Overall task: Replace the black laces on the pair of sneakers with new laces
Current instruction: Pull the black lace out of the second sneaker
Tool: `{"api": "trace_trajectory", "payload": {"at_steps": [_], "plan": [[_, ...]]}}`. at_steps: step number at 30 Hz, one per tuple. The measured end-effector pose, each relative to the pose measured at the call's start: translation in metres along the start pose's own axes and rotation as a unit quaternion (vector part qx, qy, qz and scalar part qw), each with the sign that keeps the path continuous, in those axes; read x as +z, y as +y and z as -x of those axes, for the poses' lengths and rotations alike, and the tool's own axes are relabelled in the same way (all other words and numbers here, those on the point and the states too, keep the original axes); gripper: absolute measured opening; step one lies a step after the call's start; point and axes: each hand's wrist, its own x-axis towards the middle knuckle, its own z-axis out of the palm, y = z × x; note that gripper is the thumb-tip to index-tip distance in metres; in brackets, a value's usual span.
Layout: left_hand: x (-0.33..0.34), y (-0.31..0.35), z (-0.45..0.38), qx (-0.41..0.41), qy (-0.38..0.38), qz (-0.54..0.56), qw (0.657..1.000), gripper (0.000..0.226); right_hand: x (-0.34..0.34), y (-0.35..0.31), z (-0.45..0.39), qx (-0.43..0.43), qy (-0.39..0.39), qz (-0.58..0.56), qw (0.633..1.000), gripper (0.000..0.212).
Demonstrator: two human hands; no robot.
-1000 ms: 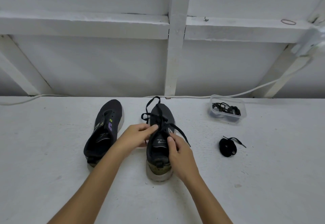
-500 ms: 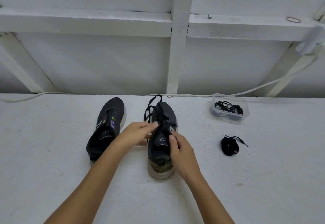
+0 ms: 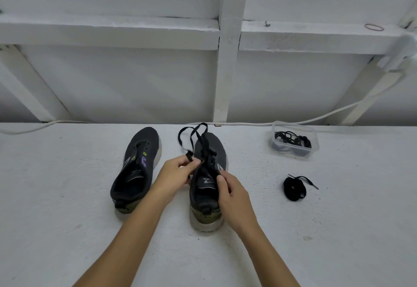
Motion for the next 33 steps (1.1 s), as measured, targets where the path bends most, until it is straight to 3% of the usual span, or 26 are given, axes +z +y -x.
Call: {"api": "trace_trajectory", "payload": {"at_steps": [4,6,9,13,18,24,33], "plan": [[0.002,0.003,-0.007,0.014,0.157,0.078,0.984,0.017,0.0,-0.001,0.0,-0.003,-0.003,0.013,1.0,0.028],[0.008,-0.001,-0.006,0.012,0.18,0.056,0.982,0.019,0.001,0.0,-0.001,-0.012,-0.003,0.026,1.0,0.027],[0.011,-0.006,-0.005,0.008,0.141,0.018,0.99,0.02,-0.001,0.002,-0.003,-0.032,0.004,0.051,0.998,0.024],[0.004,-0.006,-0.002,-0.002,0.1,0.045,0.994,0.021,-0.004,-0.008,-0.022,-0.129,0.024,0.189,0.973,0.029],[0.004,-0.011,0.002,0.009,0.074,0.063,0.995,0.019,0.004,-0.027,-0.049,-0.098,-0.026,0.325,0.94,0.026],[-0.003,-0.013,0.006,0.026,-0.03,0.049,0.998,0.016,0.01,-0.021,-0.056,-0.096,-0.031,0.312,0.945,0.019],[-0.007,-0.002,0.002,0.016,-0.064,0.006,0.998,0.01,0.015,-0.03,-0.05,-0.099,-0.015,0.392,0.914,0.016]]}}
